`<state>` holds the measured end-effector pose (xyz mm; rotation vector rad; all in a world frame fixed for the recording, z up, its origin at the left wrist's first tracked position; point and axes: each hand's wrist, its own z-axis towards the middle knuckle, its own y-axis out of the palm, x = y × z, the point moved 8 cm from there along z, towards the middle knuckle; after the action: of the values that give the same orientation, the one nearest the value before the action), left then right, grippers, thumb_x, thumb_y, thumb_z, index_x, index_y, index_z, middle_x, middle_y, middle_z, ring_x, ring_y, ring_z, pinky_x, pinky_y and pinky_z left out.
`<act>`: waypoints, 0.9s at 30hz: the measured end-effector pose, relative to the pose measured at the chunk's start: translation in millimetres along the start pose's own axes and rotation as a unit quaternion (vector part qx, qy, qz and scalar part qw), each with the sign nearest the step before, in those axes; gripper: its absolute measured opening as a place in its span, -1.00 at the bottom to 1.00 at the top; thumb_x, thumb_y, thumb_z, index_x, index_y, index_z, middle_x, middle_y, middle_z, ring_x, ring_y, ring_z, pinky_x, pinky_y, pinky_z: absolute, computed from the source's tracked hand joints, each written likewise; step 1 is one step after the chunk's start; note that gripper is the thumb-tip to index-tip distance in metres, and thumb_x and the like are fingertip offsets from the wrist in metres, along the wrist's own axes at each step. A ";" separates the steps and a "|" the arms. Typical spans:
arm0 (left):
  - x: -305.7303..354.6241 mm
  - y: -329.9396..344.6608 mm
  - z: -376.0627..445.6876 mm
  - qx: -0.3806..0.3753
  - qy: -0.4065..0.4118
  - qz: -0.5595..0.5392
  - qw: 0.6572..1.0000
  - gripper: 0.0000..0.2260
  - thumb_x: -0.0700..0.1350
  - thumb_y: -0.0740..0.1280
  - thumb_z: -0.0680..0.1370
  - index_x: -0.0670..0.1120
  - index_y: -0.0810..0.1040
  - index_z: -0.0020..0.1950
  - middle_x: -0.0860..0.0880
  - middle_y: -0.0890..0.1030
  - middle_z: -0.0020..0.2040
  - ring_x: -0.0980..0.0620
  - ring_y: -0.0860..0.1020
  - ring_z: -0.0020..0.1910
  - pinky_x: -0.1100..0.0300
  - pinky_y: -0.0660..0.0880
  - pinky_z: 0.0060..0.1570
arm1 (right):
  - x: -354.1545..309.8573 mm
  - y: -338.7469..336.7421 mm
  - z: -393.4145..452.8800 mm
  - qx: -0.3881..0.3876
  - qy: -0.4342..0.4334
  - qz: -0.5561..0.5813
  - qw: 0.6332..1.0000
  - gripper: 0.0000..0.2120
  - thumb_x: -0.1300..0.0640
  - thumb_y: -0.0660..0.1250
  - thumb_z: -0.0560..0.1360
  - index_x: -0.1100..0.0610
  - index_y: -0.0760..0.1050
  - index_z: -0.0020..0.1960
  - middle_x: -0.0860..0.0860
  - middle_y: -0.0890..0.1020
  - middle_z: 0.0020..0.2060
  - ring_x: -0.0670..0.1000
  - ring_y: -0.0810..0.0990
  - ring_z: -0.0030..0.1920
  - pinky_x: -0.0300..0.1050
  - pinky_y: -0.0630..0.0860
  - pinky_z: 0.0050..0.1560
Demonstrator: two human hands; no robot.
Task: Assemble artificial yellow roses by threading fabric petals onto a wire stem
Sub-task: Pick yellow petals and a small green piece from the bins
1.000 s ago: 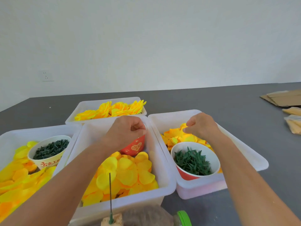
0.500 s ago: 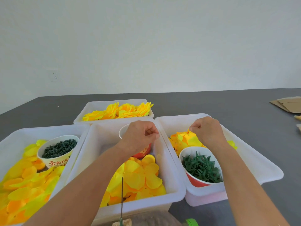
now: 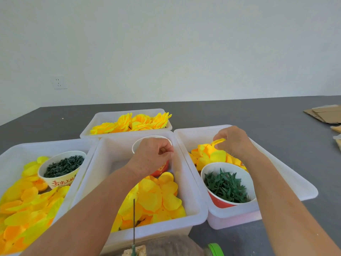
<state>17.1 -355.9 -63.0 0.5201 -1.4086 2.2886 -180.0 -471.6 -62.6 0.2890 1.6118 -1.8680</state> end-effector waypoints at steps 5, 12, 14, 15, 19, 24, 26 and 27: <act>-0.6 0.7 2.2 0.018 0.002 -0.005 1.000 -0.94 -0.20 0.37 0.49 -0.10 0.64 -0.09 0.04 0.60 -0.19 0.13 0.51 -0.20 0.44 0.39 -0.16 | 4.4 -19.9 0.7 0.099 -0.015 0.148 0.984 -0.85 0.26 0.37 0.45 0.12 0.57 0.00 0.11 0.57 0.07 0.07 0.51 0.02 0.02 0.49 0.05; 8.5 -2.4 12.9 0.068 -0.003 -0.065 0.996 -0.91 -0.06 0.41 0.47 0.00 0.59 -0.05 0.15 0.58 -0.12 0.22 0.53 -0.21 0.41 0.42 -0.15 | 5.7 -18.2 6.2 0.128 -0.001 0.286 0.950 -0.83 0.28 0.37 0.45 0.12 0.59 0.01 0.03 0.61 -0.13 -0.01 0.56 -0.16 0.00 0.57 -0.06; 13.1 -3.3 16.5 0.069 0.002 -0.074 0.995 -0.85 -0.06 0.43 0.46 -0.02 0.59 0.00 0.14 0.58 -0.06 0.27 0.52 -0.21 0.52 0.37 -0.20 | 4.0 -14.4 4.8 0.121 -0.013 0.335 0.934 -0.82 0.31 0.37 0.45 0.13 0.59 0.02 -0.04 0.62 -0.23 -0.15 0.54 -0.28 -0.22 0.53 -0.22; 14.1 -4.1 17.6 0.072 0.002 -0.075 0.995 -0.81 -0.05 0.44 0.45 -0.02 0.58 0.04 0.13 0.57 -0.03 0.28 0.51 -0.20 0.55 0.35 -0.22 | 0.8 -13.7 3.6 0.116 -0.028 0.356 0.927 -0.81 0.32 0.38 0.44 0.15 0.59 0.02 -0.07 0.62 -0.26 -0.19 0.54 -0.32 -0.29 0.51 -0.26; 8.8 -5.1 20.3 0.086 -0.019 -0.092 0.992 -0.62 0.00 0.44 0.44 -0.04 0.52 0.23 0.10 0.55 0.10 0.22 0.53 -0.08 0.56 0.32 -0.20 | -23.4 -12.0 -1.8 0.062 -0.095 0.440 0.891 -0.81 0.33 0.39 0.43 0.08 0.59 -0.06 -0.10 0.66 -0.31 -0.21 0.59 -0.32 -0.31 0.53 -0.24; 7.7 0.7 20.2 0.062 -0.043 -0.230 0.970 -0.77 -0.14 0.43 0.46 -0.21 0.59 0.06 -0.20 0.65 -0.01 -0.17 0.61 -0.05 -0.06 0.56 -0.02 | -58.9 9.8 -12.2 -0.038 -0.136 0.465 0.874 -0.81 0.31 0.41 0.42 0.07 0.58 -0.05 -0.10 0.67 -0.35 -0.15 0.60 -0.31 -0.29 0.53 -0.26; 2.6 0.5 16.7 0.063 -0.066 -0.334 0.938 -0.90 -0.24 0.40 0.46 -0.20 0.61 -0.05 -0.22 0.67 -0.11 -0.18 0.64 -0.11 -0.05 0.60 -0.13 | -64.0 18.2 -14.9 -0.060 -0.116 0.510 0.850 -0.79 0.27 0.44 0.37 0.08 0.57 -0.02 -0.05 0.68 -0.28 -0.08 0.62 -0.24 -0.16 0.55 -0.14; -1.1 0.6 15.6 0.065 -0.076 -0.372 0.923 -0.93 -0.25 0.39 0.47 -0.16 0.61 -0.07 -0.12 0.69 -0.17 -0.07 0.66 -0.17 0.07 0.61 -0.22 | -64.2 21.1 -14.7 -0.072 -0.104 0.534 0.836 -0.77 0.24 0.45 0.34 0.10 0.57 -0.02 -0.02 0.69 -0.24 -0.04 0.63 -0.21 -0.10 0.55 -0.08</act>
<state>19.3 -370.4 -57.5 1.0803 -0.8895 1.7395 -121.8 -437.6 -47.3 0.7129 1.0447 -0.8615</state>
